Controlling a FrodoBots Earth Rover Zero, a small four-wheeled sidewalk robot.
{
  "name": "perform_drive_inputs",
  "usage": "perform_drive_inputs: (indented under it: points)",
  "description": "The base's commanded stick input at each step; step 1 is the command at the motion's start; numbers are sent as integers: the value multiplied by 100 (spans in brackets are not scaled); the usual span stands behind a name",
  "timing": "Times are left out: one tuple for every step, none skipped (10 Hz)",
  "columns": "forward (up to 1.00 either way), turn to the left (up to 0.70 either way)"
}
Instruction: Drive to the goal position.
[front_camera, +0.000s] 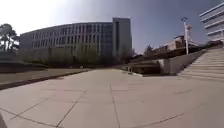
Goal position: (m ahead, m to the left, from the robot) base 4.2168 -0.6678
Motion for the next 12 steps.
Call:
perform_drive_inputs:
  points:
    - [70,0]
    - [70,0]
    - [70,6]
    - [70,30]
    - [70,35]
    - [70,34]
    - [70,3]
    - [70,0]
    - [70,0]
    - [70,0]
    - [70,0]
    - [70,0]
